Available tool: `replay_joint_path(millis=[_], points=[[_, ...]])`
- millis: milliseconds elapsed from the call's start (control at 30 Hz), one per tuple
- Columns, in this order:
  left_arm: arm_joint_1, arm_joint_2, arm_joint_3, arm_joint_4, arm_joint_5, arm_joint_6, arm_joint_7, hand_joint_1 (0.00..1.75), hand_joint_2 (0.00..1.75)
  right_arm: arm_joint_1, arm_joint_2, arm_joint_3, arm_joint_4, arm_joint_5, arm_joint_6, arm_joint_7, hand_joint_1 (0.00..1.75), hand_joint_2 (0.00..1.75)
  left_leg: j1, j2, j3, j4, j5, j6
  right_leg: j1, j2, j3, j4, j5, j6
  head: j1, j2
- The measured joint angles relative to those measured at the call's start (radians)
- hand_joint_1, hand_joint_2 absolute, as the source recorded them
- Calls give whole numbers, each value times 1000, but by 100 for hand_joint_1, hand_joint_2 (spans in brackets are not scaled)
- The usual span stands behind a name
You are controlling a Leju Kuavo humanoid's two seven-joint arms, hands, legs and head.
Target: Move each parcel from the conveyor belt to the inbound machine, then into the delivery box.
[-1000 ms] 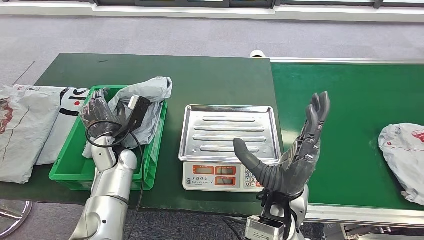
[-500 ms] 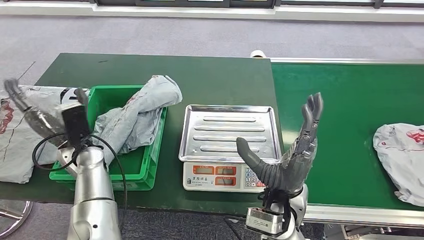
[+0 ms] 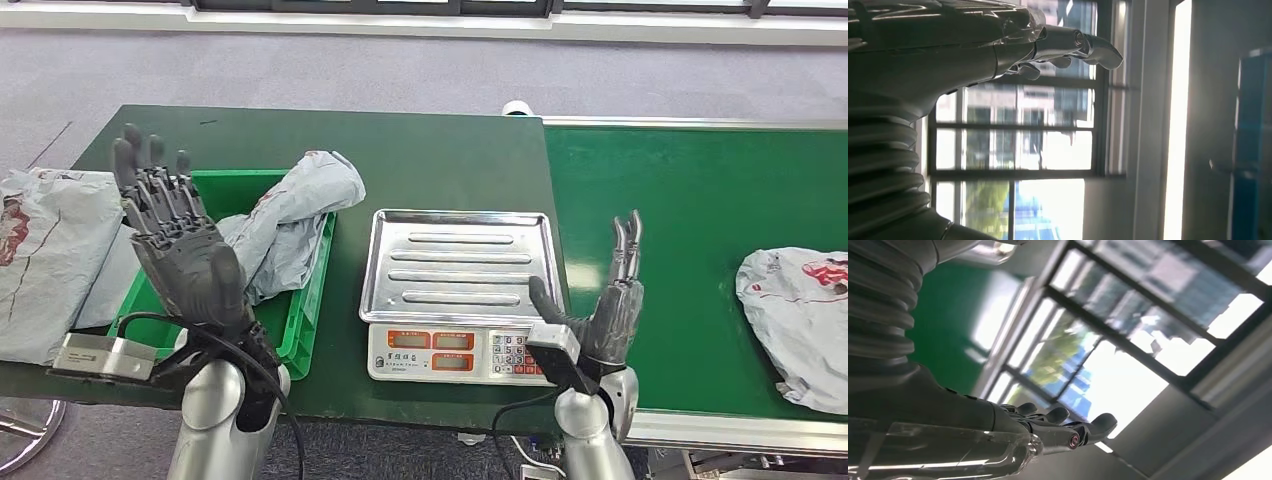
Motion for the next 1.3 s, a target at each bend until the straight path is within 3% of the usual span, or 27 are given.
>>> replay_joint_path(millis=[133,267,433,633,700,767,933,1300], points=[[31,7,-117,-17,2,-45,0,0,175,-71,-61,-185,155,247,-1,193,0,175,-1,0,0,0,0,1,0,-1,0,0,1,1,0,0],[55,20,-218,-23,1,-11,0,0,175,-139,-138,-367,295,418,-2,324,0,175,-2,-2,0,0,0,3,-2,-2,0,0,1,2,0,0],[91,30,-280,-21,33,13,1,0,175,-200,-233,-543,417,618,-2,515,0,175,-3,-2,-1,0,-1,4,-3,-3,0,0,0,4,0,0],[130,30,-271,-15,53,-81,1,0,175,-229,-359,-623,535,731,-2,817,0,175,-3,-2,-10,0,-3,6,-3,-4,1,0,-2,6,0,0],[138,30,-265,-13,42,-75,1,0,175,-236,-392,-623,579,736,-2,872,0,175,-3,-2,-10,0,-3,7,-3,-4,1,0,-2,6,0,0],[143,31,-261,-9,7,-13,1,0,175,-249,-423,-619,635,739,-2,928,0,175,-3,-2,-10,0,-3,7,-3,-4,1,0,-2,6,0,0],[153,37,-261,18,-53,160,2,0,175,-287,-479,-598,769,739,-2,1000,0,175,-3,-3,-10,0,-3,7,-3,-4,1,0,-2,7,0,0],[156,42,-264,46,-41,187,2,0,175,-306,-510,-596,855,739,-2,968,0,175,-4,-3,-10,0,-3,8,-3,-4,1,0,-3,8,0,0]])
